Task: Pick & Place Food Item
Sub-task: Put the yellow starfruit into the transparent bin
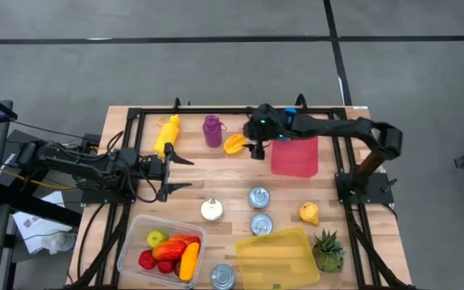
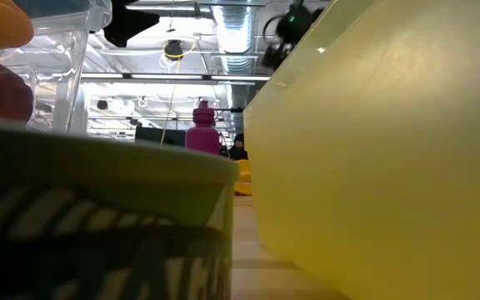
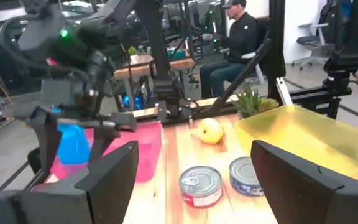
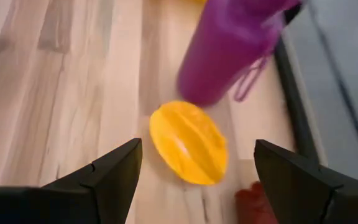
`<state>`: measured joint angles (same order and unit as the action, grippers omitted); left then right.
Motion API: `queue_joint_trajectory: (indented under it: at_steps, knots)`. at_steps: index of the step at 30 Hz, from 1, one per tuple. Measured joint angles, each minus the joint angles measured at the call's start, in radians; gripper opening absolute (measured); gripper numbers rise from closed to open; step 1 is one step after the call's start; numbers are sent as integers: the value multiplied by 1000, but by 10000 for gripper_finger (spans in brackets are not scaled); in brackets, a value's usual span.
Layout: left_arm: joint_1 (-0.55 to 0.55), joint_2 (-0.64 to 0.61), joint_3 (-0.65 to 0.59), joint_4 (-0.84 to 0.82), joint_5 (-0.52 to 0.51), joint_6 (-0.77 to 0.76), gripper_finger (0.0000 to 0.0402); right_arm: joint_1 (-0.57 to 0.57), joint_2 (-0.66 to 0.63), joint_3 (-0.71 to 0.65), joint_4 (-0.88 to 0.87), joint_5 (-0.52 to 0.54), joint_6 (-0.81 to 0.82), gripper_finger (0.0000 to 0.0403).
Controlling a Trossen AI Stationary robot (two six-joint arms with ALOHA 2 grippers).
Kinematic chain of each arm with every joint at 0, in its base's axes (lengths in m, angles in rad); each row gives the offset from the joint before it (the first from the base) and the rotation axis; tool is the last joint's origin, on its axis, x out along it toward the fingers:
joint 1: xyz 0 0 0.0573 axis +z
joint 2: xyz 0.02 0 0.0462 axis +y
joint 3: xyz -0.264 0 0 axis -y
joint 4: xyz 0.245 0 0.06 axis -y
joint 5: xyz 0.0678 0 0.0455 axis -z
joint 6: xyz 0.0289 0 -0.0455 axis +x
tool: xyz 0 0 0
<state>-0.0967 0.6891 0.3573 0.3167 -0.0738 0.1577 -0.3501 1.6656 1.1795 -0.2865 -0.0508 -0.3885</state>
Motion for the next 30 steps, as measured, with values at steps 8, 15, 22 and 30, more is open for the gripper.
queue_joint_trajectory:
  at_steps: [8, 15, 22, 30]
  knots:
    - [60, -2, 0, -51, -1, -1, 302, -4, 154, 135, -66, -64, -61, 297]
    - [70, -2, 0, -58, 1, -8, 302, -9, 288, 293, -220, -83, -94, 297]
    - [70, -2, 0, -59, 1, -8, 302, -29, 358, 373, -291, -51, -90, 287]
    - [70, -2, 0, -59, 1, -9, 302, -17, 370, 372, -320, 51, -105, 240]
